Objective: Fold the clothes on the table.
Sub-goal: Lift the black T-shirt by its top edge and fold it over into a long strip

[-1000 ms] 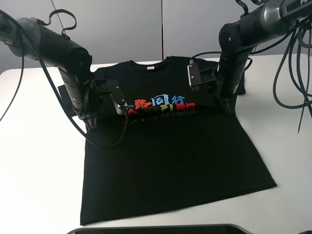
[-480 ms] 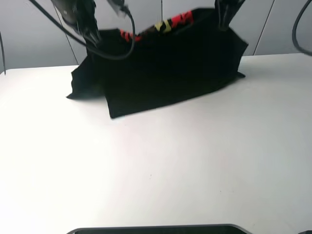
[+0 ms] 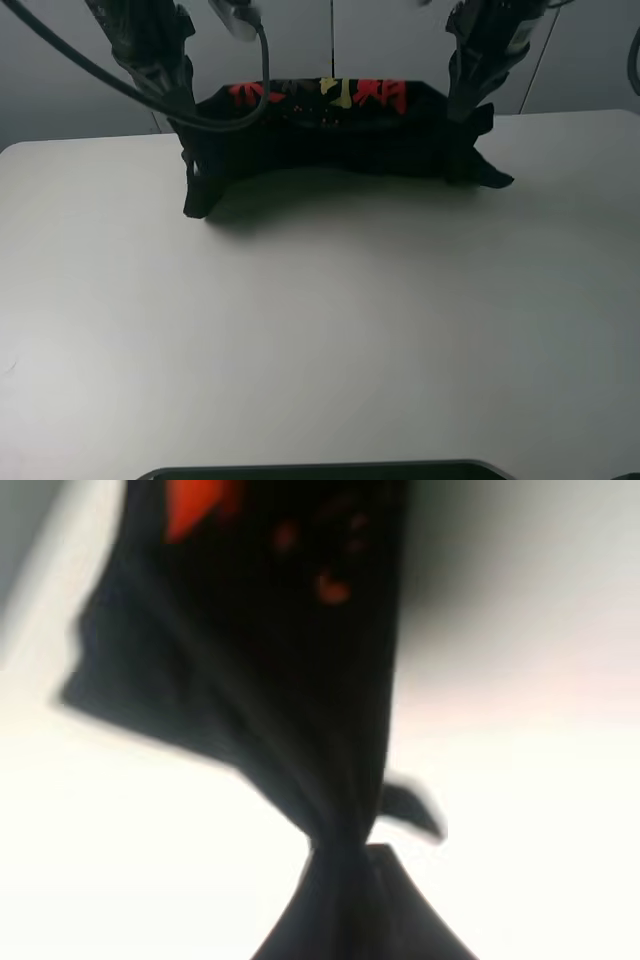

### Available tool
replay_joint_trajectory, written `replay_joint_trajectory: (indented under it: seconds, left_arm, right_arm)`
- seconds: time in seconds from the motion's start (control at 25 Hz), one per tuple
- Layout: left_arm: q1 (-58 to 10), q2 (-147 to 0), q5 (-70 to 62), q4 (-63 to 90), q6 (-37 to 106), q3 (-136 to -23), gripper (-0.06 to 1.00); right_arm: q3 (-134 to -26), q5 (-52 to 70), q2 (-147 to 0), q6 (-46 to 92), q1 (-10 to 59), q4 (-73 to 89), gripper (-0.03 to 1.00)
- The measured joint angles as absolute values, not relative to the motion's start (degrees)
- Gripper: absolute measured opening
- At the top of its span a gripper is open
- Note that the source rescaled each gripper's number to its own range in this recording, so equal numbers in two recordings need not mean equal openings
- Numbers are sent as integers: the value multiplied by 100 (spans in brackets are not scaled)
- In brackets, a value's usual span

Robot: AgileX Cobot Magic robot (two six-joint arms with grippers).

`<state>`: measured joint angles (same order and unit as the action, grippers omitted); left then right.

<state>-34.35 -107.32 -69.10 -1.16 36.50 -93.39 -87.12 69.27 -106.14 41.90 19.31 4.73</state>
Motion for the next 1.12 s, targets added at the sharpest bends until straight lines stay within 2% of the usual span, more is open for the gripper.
replay_joint_trajectory:
  seconds: [0.24, 0.36, 0.56, 0.88, 1.12]
  left_arm:
    - [-3455, -10794, -6944, 0, 4223, -7117, 0]
    - [-3464, -10802, -6955, 63, 4536, -6633, 0]
    - [-3479, -10802, -6655, -103, 4540, -6751, 0]
    - [-3324, -10802, -4519, -2162, 2984, -6986, 0]
    - [-2882, -10802, -3102, -2584, 2585, -6986, 0]
  right_arm:
    - [-6540, 6562, -10648, 4543, 1931, 945, 0]
    - [-5915, 6154, -10648, 4565, 1931, 1109, 0]
    - [-5897, 5117, -10638, 4621, 1931, 990, 0]
    - [-6117, 2546, -10638, 4562, 1931, 114, 0]
    - [-6130, 921, -10795, 4502, 1783, -245, 0]
